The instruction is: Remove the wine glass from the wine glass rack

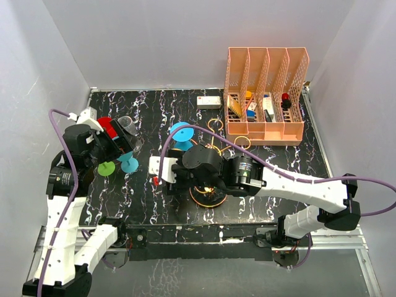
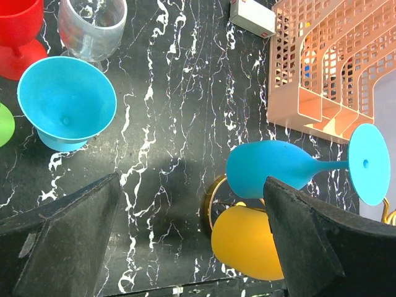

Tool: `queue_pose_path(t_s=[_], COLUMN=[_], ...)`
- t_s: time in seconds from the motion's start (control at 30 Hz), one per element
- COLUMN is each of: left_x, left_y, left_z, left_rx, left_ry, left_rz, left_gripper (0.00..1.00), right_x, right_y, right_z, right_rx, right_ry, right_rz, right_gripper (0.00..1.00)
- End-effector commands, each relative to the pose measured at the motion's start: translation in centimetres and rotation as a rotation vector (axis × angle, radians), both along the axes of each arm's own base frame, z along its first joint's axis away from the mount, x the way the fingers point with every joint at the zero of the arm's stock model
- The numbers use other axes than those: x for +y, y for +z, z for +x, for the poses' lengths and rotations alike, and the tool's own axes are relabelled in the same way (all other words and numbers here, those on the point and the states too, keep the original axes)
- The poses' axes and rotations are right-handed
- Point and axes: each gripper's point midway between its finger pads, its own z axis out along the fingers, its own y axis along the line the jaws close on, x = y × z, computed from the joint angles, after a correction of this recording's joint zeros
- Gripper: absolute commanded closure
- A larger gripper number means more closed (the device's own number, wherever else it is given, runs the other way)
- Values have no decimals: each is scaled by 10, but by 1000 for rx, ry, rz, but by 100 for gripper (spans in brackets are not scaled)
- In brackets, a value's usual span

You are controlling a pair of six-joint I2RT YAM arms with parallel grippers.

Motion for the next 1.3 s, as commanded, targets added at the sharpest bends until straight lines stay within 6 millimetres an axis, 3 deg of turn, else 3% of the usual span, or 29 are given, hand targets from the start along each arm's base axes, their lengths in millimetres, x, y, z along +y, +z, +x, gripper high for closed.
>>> queue_pose_path(t_s=[0.0, 0.23, 1.0, 1.27], left_x=[3, 3, 2, 2], left_y=[6, 8, 10, 12], left_z=[-1, -3, -5, -5], left_rx=[-39, -47, -47, -51], left_ry=[-8, -8, -13, -12], left_rz=[29, 34, 26, 22], left_gripper=[3, 3, 3, 3], right_x=[-3, -10, -13, -12], right_y=[22, 17, 42, 58], right_z=[4, 7, 7, 10], right_rx=[-41, -74, -142, -197], right_ry=[-19, -20, 10, 13], right_rz=[42, 7, 79, 121], right_gripper=[38, 52, 91, 92])
